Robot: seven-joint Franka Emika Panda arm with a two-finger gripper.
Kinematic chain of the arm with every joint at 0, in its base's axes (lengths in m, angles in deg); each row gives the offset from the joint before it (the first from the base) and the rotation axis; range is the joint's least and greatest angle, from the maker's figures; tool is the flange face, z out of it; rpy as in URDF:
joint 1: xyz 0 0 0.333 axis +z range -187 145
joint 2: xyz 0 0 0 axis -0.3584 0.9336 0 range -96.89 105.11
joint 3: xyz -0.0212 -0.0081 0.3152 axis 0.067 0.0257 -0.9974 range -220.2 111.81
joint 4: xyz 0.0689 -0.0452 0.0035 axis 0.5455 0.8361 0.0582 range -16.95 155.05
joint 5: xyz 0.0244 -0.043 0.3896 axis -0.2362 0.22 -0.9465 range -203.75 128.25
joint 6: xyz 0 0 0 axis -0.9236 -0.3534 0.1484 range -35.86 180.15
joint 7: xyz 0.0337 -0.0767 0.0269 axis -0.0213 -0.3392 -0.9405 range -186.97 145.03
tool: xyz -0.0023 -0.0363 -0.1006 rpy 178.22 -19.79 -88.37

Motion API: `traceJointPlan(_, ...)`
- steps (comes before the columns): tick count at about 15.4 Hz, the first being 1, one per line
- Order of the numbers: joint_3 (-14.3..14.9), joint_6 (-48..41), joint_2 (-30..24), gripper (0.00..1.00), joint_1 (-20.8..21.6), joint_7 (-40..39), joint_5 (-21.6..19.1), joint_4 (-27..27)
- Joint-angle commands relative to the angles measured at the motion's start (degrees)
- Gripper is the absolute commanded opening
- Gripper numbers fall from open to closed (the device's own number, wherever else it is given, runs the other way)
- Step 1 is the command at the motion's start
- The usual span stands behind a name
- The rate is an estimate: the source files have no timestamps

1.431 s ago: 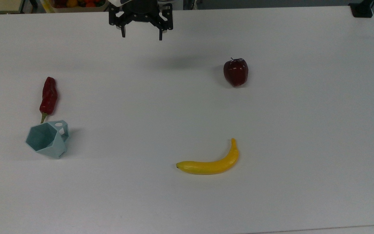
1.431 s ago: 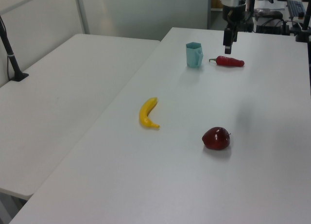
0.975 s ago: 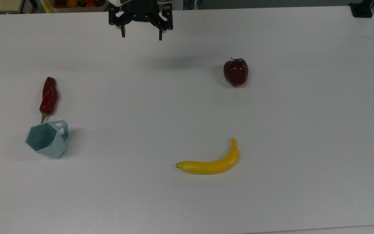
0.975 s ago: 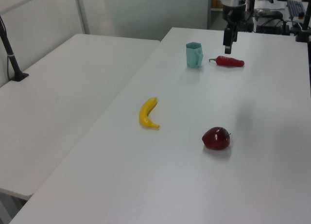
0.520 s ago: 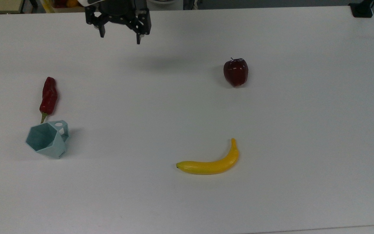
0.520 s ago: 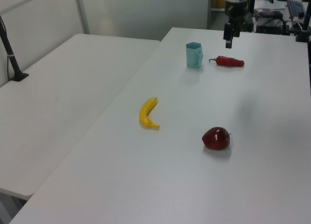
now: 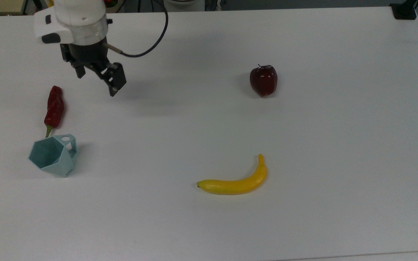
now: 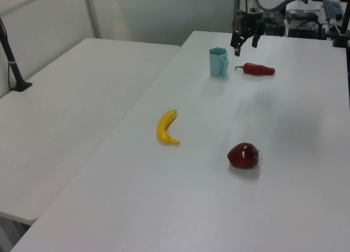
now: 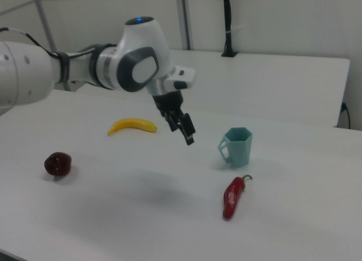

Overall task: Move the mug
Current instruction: 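Move the open gripper over the teal mug and lower it, then close the gripper on the rim of the teal mug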

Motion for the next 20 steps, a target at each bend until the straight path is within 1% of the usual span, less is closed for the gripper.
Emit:
traceJointPlan(1,-0.1,7.1,6.0,1.0,-2.7,3.6,-0.3,-3.5)
traceJointPlan(5,-0.1,15.8,10.0,0.99,-4.1,4.2,-0.3,-3.5)
traceJointPlan(7,0.0,18.9,11.5,0.97,-4.1,5.7,-0.2,-3.5)
traceJointPlan(10,0.0,24.2,14.3,0.96,-4.0,5.8,0.5,-3.5)
traceJointPlan(13,0.0,29.3,16.0,0.91,-4.0,5.9,0.5,-3.5)
traceJointPlan(16,0.0,31.1,16.8,0.8,-4.2,5.9,0.5,-3.5)
traceJointPlan(20,0.1,31.3,16.8,0.51,-4.2,5.7,0.6,-3.5)
